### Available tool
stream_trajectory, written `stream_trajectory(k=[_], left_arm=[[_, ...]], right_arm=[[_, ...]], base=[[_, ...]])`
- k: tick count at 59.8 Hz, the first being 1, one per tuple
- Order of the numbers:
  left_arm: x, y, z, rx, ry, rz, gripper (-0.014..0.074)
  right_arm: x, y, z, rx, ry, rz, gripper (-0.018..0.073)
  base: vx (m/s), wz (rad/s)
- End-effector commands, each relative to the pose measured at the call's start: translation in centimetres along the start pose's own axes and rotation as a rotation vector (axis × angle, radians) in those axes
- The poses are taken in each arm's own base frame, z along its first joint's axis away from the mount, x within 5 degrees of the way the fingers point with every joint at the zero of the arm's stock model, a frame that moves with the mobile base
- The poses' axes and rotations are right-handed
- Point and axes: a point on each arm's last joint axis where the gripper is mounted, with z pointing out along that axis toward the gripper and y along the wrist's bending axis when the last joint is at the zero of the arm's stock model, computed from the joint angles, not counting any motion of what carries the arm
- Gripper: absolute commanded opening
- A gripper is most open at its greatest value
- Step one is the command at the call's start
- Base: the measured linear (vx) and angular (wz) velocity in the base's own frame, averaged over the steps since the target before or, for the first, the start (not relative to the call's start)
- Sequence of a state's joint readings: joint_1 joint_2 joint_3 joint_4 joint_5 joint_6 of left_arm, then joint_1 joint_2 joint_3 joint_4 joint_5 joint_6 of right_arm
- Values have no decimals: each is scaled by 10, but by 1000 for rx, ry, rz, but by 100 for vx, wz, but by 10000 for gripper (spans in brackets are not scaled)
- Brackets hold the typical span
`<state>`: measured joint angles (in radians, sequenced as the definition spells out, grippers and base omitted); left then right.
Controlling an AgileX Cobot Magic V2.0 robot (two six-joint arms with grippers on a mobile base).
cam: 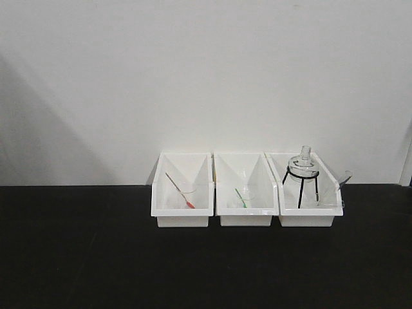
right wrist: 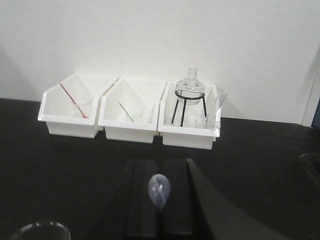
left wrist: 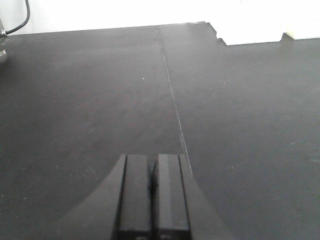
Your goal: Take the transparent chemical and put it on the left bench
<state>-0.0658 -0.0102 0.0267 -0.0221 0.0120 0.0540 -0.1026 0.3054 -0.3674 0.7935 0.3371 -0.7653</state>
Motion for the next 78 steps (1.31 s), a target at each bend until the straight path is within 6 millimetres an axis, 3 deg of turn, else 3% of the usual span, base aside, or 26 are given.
stream_trajectory(k=[1, 9, 18, 25, 31, 54, 70, 78], left_arm=[[-3, 0, -1, -2, -81, -9, -3], [-3, 0, -1, -2, -81, -9, -3], [-3, 0, -1, -2, -81, -9, -3], [-3, 0, -1, -2, -81, -9, -3], [-3, 0, -1, -2, -81, -9, -3], [-3, 0, -1, -2, -81, -9, -3], [-3, 0, -1, -2, -81, -9, -3], [-3, 0, -1, -2, -81, -9, -3]], right_arm=[[-17, -9, 7, 70, -98, 166, -1], [-13, -15, 35, 69, -14, 338, -1], [-5, -1, 74, -176, 201, 265, -1], [-6, 6, 94, -332, 192, 285, -1], [-7, 4, 106, -345, 138, 285, -1], [1, 22, 117, -590, 169, 261, -1], [23, 37, 133, -545, 288, 149, 1], [35, 46, 139, -605, 316, 61, 48]], base=[[0, 0], [0, 0], [0, 0], [0, 0], [0, 0], [0, 0], [0, 0], [0, 0]])
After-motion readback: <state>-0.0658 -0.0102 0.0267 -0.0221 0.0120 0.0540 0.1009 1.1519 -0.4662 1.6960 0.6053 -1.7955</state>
